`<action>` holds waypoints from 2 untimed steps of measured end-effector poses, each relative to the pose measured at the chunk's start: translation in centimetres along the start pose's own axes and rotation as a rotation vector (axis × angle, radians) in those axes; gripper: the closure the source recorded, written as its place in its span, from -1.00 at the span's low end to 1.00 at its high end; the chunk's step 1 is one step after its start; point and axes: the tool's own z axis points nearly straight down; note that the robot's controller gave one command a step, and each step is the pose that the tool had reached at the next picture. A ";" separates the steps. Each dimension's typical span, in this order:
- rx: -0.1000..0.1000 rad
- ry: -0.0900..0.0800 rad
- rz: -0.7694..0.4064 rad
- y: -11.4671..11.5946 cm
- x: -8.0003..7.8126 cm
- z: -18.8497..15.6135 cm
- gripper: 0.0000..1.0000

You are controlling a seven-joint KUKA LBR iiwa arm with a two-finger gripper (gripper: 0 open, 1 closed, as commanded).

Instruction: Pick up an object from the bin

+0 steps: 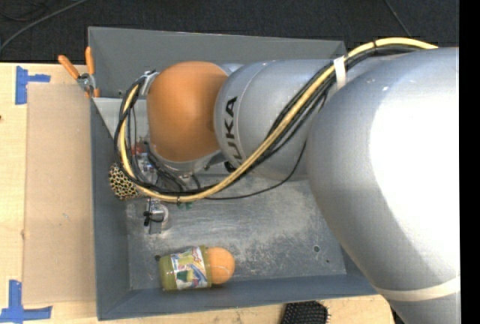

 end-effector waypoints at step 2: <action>-0.004 -0.003 0.013 -3.5 -3.4 3.6 1.00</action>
Offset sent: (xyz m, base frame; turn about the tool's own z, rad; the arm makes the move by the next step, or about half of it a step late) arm 0.0363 -0.0327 -0.0369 0.0107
